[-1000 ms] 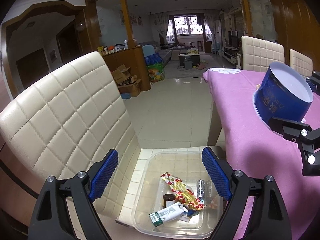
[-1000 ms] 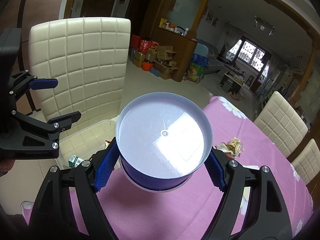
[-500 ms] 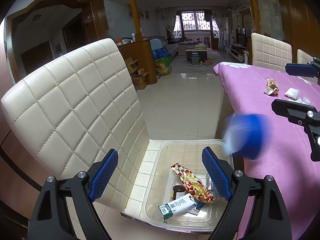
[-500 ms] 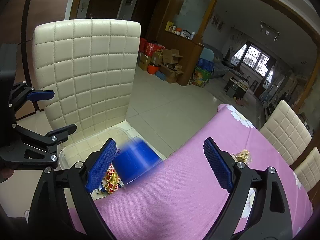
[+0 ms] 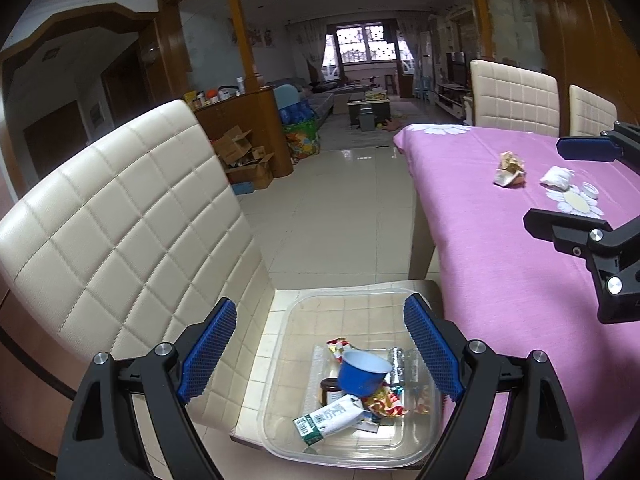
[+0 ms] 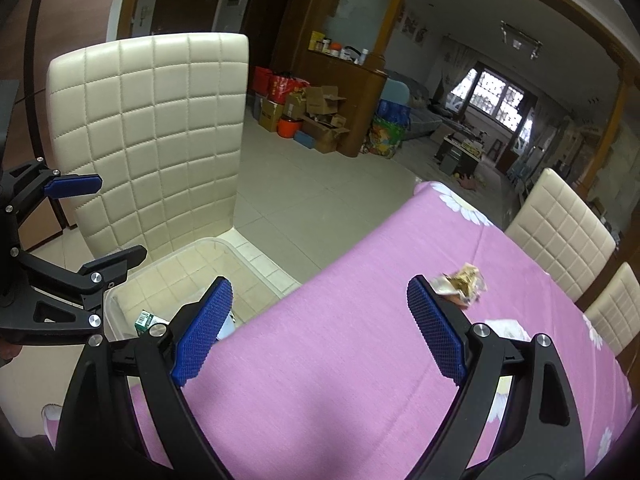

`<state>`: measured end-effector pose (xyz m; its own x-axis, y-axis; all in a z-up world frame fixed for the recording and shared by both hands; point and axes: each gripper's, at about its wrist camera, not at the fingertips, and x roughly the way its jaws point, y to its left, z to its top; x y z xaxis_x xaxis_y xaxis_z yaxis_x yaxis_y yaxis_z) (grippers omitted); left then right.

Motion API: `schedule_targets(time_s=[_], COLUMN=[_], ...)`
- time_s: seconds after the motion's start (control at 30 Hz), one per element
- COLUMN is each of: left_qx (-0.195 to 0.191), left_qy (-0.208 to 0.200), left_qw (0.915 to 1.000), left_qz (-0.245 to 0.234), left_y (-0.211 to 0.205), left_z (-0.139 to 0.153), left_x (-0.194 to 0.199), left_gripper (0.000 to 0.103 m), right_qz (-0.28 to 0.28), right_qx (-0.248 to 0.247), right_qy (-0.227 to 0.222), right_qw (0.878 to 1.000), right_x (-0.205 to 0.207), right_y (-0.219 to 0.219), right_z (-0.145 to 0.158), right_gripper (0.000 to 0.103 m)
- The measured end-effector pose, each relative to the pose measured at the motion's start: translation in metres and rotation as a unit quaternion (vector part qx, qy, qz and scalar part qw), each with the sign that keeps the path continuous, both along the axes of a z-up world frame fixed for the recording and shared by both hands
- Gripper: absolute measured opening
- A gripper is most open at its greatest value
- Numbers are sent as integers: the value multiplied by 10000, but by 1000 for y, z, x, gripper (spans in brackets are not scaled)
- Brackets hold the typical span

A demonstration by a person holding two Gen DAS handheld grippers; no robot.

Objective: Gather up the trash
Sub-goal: 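Grasp the white bottle cap with the right gripper while the left gripper grasps the gold wrapper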

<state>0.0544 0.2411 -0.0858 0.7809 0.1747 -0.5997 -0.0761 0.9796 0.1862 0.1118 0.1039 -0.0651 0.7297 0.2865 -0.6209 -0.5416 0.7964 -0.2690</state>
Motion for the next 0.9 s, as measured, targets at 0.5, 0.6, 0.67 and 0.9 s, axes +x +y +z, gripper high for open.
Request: schedule_targets(time_s=[0.5, 0.6, 0.67, 0.9], left_qx=[21, -56, -97, -171], left_qy=[134, 192, 221, 533], left_qw=[9933, 9903, 9884, 9803], left_qz=[-1151, -1374, -1497, -1893], left_y=[-116, -143, -159, -214], left_z=[5, 5, 5, -10], left_x=[52, 74, 89, 163], left_gripper=[84, 84, 84, 84], right_qz=[-1390, -1787, -2004, -2486], right_qx=[323, 454, 547, 787], right_qy=[342, 519, 637, 1056], right_qw=[9892, 9815, 9761, 9596], right_x=[35, 52, 64, 108], right_y=[-142, -181, -203, -270], right_z=[-20, -28, -33, -54], right_gripper=[79, 74, 73, 73])
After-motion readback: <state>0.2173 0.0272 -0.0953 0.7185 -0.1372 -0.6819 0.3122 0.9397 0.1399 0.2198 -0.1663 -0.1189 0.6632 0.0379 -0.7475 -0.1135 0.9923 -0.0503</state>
